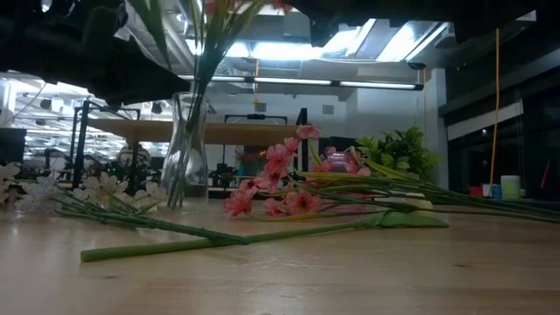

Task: Pick and place flowers into a vace then onto a shelf
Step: Put the red tulip into the transparent vase

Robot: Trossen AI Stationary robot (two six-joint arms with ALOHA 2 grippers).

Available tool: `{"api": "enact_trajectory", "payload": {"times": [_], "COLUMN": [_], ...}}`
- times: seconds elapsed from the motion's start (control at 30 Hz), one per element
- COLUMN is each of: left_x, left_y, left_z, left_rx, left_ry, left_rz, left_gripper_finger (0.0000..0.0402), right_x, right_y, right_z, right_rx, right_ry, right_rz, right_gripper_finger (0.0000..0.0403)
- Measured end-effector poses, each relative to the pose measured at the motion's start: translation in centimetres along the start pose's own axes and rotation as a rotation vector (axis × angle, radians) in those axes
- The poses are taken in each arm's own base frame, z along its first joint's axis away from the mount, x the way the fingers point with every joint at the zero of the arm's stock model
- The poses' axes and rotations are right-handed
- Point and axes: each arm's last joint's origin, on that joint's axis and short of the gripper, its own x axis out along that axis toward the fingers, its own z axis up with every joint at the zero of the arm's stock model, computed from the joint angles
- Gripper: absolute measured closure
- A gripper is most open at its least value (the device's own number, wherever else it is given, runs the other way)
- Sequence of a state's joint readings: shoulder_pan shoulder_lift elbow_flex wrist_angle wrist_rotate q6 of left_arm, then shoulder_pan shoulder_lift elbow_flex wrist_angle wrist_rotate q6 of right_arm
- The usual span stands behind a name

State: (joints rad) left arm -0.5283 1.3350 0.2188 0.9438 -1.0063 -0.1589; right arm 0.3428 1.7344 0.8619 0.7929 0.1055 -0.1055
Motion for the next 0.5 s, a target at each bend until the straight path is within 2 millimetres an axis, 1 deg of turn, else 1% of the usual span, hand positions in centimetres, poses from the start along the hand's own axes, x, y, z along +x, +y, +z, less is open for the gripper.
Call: {"api": "enact_trajectory", "payload": {"times": [0.23, 0.5], "left_x": [0.0, -0.05], "left_y": [0.0, -0.1], "left_z": [-0.02, 0.11], "left_rx": [-0.01, 0.026], "left_ry": [0.002, -0.006], "left_rz": [0.0, -0.017], "left_gripper_finger": [0.025, 0.0223], "right_x": [0.0, 0.0], "right_y": [0.0, 0.0], "right_z": [0.02, 0.02], "right_rx": [0.0, 0.0], "right_ry": [-0.002, -0.002], "right_rz": [0.0, 0.0], "right_gripper_finger": [0.0398, 0.0398]}}
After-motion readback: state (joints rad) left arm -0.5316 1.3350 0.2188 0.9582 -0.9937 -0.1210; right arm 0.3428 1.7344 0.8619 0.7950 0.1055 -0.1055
